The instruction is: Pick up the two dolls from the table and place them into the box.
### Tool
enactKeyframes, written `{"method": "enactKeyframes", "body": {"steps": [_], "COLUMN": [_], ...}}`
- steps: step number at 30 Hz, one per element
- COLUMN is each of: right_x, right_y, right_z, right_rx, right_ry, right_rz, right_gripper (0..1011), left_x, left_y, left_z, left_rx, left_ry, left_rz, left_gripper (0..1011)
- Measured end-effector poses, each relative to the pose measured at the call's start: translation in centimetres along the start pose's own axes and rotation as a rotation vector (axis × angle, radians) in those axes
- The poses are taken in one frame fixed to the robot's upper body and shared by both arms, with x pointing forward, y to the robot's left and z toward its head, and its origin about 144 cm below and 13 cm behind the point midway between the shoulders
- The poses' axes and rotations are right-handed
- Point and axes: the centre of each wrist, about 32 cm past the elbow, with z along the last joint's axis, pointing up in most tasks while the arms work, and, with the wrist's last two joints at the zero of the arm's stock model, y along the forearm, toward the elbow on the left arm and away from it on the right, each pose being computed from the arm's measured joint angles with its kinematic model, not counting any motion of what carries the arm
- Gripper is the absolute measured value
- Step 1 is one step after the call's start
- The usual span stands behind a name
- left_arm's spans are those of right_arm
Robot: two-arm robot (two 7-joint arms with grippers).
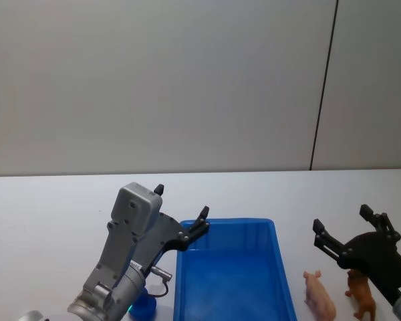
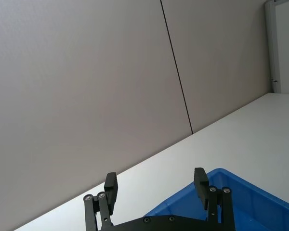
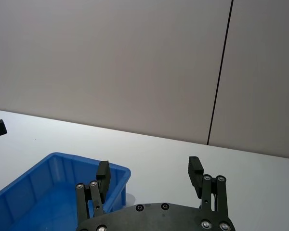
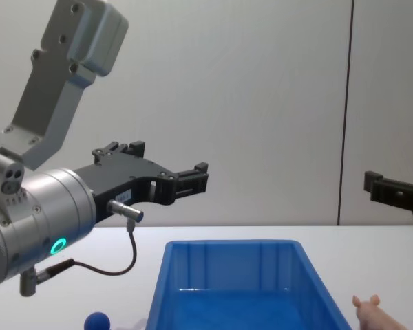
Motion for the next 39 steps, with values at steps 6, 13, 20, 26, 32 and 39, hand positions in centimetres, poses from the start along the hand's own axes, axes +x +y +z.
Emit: {"method": "enactKeyframes", "body": {"steps": [6,13,20,26,32,39], "right_x": [0.00,0.00,0.00,0.00,0.00,-0.03], "right_y": [0.00,0.00,0.00,0.00,0.00,-0.05], "right_z": [0.00,0.00,0.00,0.00,0.00,0.04], "right_rx": [0.000,0.000,0.000,0.000,0.000,-0.002], "right_ry": [0.000,0.000,0.000,0.000,0.000,-0.001], "right_rz": [0.000,0.000,0.000,0.000,0.000,-0.002], "right_gripper": [1001,1001,1001,1001,1001,1001], "left_x": [0.00,0.00,0.00,0.00,0.00,0.00], "left_y": [0.00,0.00,0.00,0.00,0.00,0.00], "left_z": [0.00,0.00,0.00,0.00,0.00,0.00], "left_rx": [0.000,0.000,0.000,0.000,0.000,0.000], "left_ry": [0.000,0.000,0.000,0.000,0.000,0.000], "left_rz": [0.000,0.000,0.000,0.000,0.000,0.000], "left_gripper": [1002,1002,1001,1002,1002,1002]}}
